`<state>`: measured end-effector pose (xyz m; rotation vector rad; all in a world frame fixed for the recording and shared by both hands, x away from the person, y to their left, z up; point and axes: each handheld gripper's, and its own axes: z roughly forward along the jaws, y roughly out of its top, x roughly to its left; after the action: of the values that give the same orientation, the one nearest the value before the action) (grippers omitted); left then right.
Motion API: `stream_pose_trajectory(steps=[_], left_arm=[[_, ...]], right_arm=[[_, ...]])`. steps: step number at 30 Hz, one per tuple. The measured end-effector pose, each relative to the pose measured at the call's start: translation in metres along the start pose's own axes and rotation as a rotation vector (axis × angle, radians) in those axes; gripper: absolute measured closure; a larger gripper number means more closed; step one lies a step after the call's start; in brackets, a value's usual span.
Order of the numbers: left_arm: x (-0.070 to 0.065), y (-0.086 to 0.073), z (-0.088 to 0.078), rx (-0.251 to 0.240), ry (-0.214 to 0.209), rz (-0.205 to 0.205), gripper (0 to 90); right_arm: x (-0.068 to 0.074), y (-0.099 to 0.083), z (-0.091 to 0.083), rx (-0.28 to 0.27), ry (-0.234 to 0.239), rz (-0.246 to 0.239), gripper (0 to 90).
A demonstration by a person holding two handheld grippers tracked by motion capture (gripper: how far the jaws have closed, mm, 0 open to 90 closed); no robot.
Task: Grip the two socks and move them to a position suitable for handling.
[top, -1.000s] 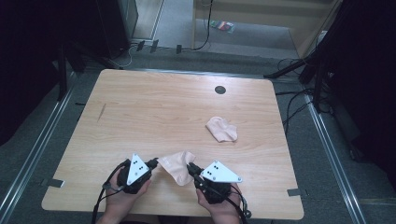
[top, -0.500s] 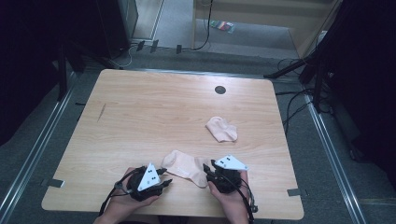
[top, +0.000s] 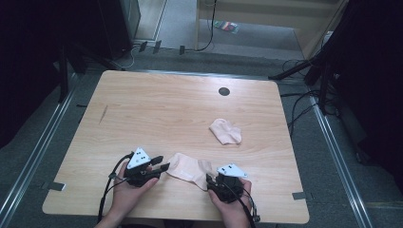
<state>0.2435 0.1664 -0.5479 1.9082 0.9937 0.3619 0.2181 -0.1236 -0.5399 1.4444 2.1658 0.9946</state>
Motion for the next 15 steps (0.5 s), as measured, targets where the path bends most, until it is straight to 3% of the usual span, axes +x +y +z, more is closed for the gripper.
stream_pose_trajectory(steps=[5,7,8,10,15], left_arm=[[-0.003,0.005,0.014,0.063,0.009,0.02,66.8],[-0.005,0.005,0.016,0.094,0.025,0.033,80.8],[-0.006,0.005,0.016,0.095,0.036,0.045,87.0],[-0.008,0.005,0.012,0.091,0.034,0.065,89.2],[-0.011,0.006,-0.005,0.046,0.039,0.075,89.9]], right_arm=[[0.0,-0.006,0.0,-0.002,-0.018,0.002,58.0],[0.0,-0.009,-0.002,-0.013,-0.035,-0.023,74.4],[-0.001,-0.01,-0.002,-0.013,-0.019,-0.032,79.4],[0.0,-0.009,-0.002,-0.01,0.001,-0.039,83.9],[0.002,-0.003,-0.007,-0.05,0.027,-0.068,84.9]])
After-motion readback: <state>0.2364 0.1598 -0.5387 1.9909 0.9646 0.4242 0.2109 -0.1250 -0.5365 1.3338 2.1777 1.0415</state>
